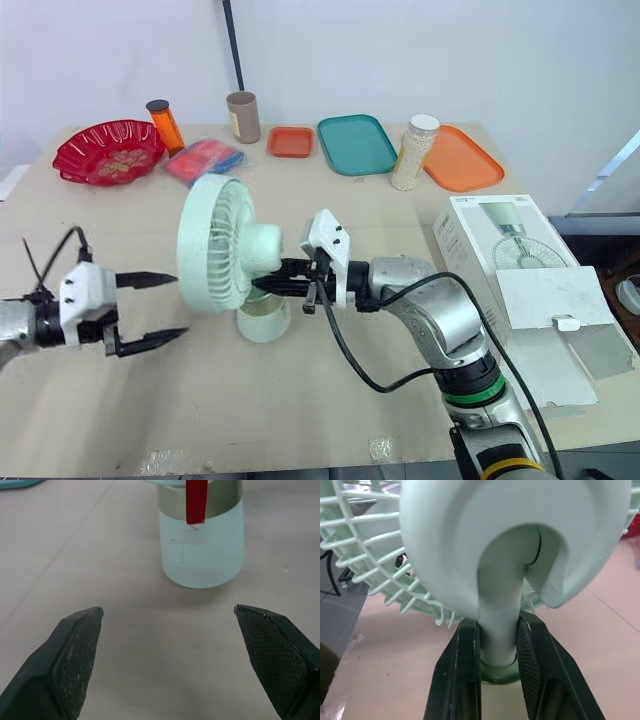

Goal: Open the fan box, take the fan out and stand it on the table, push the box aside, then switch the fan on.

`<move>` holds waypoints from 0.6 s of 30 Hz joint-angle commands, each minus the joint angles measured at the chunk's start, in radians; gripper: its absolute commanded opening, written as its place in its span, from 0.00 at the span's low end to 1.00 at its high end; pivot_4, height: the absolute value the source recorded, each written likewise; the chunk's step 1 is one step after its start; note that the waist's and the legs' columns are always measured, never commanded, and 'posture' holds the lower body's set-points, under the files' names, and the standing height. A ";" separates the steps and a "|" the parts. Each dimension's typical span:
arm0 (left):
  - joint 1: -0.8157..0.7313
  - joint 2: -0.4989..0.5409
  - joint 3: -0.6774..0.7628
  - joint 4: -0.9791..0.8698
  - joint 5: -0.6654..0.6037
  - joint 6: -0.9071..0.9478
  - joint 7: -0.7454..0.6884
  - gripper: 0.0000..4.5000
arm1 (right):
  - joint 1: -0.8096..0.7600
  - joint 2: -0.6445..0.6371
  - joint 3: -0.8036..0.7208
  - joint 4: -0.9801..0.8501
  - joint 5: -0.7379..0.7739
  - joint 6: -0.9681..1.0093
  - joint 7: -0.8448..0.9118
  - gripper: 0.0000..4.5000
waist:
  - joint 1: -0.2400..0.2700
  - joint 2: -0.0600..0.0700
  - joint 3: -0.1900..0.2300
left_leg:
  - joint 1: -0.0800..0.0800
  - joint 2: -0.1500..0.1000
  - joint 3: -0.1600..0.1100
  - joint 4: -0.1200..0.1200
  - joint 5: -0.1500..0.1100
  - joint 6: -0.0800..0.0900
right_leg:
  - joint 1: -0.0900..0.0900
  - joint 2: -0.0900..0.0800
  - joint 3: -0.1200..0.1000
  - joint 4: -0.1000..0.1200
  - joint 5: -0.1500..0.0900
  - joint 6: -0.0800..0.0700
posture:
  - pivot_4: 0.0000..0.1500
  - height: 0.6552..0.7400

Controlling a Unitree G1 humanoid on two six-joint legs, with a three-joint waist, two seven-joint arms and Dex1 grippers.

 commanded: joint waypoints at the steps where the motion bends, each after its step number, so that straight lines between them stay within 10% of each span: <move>1: -0.008 -0.008 -0.004 0.003 0.017 -0.027 -0.017 0.99 | -0.001 -0.005 0.007 -0.036 -0.011 -0.093 0.047 0.09 | 0.000 0.000 0.000 | 0.000 0.000 0.000 0.000 0.000 0.000 | 0.000 0.000 0.000 0.000 0.000 0.000 | 1.00 1.00; 18: -0.072 -0.069 -0.096 0.035 0.024 -0.001 -0.074 0.99 | 0.053 -0.009 0.050 0.022 -0.101 -0.238 0.101 0.09 | 0.000 0.000 0.000 | 0.001 0.000 -0.001 0.001 0.000 0.000 | 0.001 0.000 0.000 0.001 0.000 0.000 | 1.00 1.00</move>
